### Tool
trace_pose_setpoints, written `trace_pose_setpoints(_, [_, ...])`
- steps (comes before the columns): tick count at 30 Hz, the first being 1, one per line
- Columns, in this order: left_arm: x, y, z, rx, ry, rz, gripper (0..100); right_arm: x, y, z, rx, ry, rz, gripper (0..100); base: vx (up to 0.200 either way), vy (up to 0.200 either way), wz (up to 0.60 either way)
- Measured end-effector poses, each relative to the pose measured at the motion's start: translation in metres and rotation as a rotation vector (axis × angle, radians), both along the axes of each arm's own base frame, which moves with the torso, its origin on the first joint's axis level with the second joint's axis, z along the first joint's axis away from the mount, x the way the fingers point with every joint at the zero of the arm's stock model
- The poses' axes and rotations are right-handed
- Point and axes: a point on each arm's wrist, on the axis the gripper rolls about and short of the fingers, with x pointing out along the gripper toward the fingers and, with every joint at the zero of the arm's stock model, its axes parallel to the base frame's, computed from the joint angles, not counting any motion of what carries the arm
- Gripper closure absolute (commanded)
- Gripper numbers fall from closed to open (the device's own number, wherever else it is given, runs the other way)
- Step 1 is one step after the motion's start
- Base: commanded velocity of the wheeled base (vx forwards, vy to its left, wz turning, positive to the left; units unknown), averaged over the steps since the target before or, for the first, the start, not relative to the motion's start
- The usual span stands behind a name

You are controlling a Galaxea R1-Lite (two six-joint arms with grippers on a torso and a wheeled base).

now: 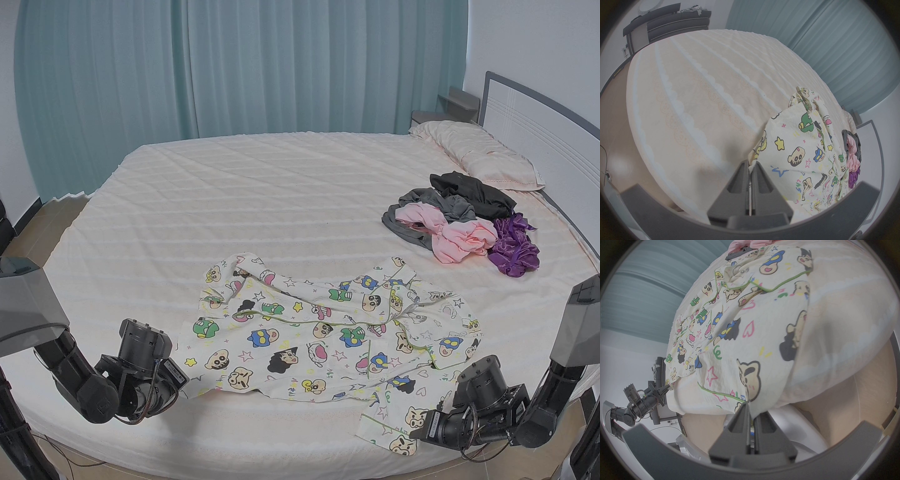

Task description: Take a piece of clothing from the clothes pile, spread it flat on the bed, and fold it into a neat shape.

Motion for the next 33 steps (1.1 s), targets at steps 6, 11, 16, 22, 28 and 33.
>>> trace_pose_setpoints(6, [-0.008, 0.001, 0.002, 0.019, 0.004, -0.023, 100, -0.012, -0.018, 0.005, -0.047, -0.010, 0.021, 100, 0.000, 0.000, 0.00])
trace_pose_setpoints(11, [-0.023, 0.003, 0.002, 0.032, 0.026, -0.044, 100, -0.022, -0.034, 0.008, -0.084, -0.014, 0.027, 100, 0.000, 0.000, 0.00])
trace_pose_setpoints(16, [-0.043, 0.002, 0.000, 0.051, 0.062, -0.086, 100, -0.028, -0.047, 0.011, -0.122, -0.007, 0.023, 100, 0.000, 0.000, 0.00])
trace_pose_setpoints(22, [-0.060, -0.003, -0.004, 0.096, 0.089, -0.128, 100, -0.036, -0.057, 0.015, -0.164, 0.033, 0.033, 100, 0.000, 0.000, 0.00])
trace_pose_setpoints(28, [-0.083, -0.006, -0.009, 0.164, 0.126, -0.185, 100, -0.043, -0.062, 0.021, -0.179, 0.037, 0.051, 100, 0.000, 0.000, 0.00])
trace_pose_setpoints(33, [-0.099, -0.007, -0.013, 0.192, 0.160, -0.235, 100, -0.048, -0.063, 0.021, -0.203, 0.056, 0.083, 100, 0.000, 0.000, 0.00])
